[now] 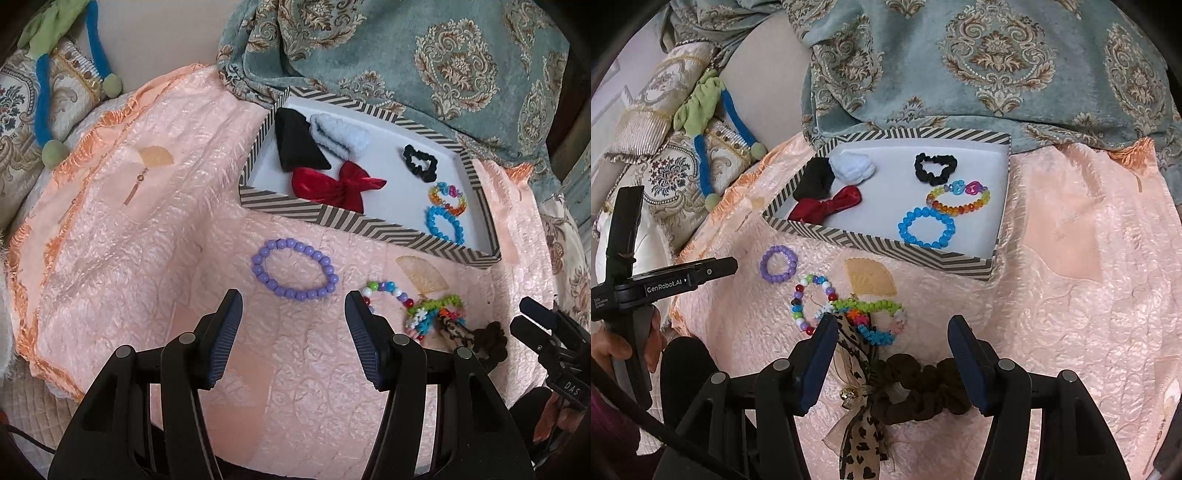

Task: Organize jewelry
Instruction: 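Withdraw both tools from the tray toward the remaining jewelry, then grasp the purple bead bracelet with the left tool while the right tool grasps the green bead strand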

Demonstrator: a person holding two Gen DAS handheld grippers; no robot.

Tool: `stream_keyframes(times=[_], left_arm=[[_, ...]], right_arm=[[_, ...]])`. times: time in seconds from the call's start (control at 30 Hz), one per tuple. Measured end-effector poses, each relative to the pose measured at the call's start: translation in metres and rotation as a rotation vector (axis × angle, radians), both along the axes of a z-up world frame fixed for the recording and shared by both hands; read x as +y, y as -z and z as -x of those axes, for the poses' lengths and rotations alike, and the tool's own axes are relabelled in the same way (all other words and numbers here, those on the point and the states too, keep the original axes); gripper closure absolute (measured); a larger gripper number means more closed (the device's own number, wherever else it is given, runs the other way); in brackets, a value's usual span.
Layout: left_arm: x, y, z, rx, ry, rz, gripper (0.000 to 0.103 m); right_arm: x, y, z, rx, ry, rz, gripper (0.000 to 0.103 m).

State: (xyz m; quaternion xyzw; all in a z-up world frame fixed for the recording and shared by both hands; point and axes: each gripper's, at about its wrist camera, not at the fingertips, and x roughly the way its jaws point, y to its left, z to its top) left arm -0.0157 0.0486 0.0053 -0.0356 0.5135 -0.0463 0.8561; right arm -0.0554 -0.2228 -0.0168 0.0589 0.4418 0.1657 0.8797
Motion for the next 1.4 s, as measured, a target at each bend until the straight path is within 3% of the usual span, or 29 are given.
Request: stream_keyframes(times=[0.43,0.5,0.83,1.0,1.07,1.13,1.17,1.4], left_arm=[[-0.010,0.032,-0.015,0.102,0.121,-0.033,0.045],[-0.011,0.038,-0.020,0.111,0.118,-0.043,0.045],[-0.022,0.063,-0.042,0.142,0.176,-0.158,0.045],[-0.022,0.065,-0.050,0.126,0.176,-0.137,0.046],[-0.022,0.066,-0.051,0.116,0.184,-0.130,0.054],[-0.022,0.065,-0.050,0.103,0.190,-0.137,0.080],[-0.022,0.064,-0.050,0.103,0.190,-0.130,0.086],[-0.018,0.042,-0.042,0.076,0.186,-0.046,0.085]], right_arm=[[0.008,0.024,-0.026,0.045,-0.022,0.007,0.043],[0.011,0.029,-0.031,0.057,-0.029,0.014,0.050],[0.027,0.057,-0.047,0.077,-0.082,0.113,0.058],[0.028,0.058,-0.053,0.047,-0.080,0.136,0.085],[0.028,0.057,-0.054,0.044,-0.083,0.119,0.090],[0.025,0.053,-0.053,0.039,-0.086,0.096,0.091],[0.025,0.050,-0.052,0.036,-0.085,0.086,0.091],[0.018,0.009,-0.037,-0.052,-0.077,0.033,0.091]])
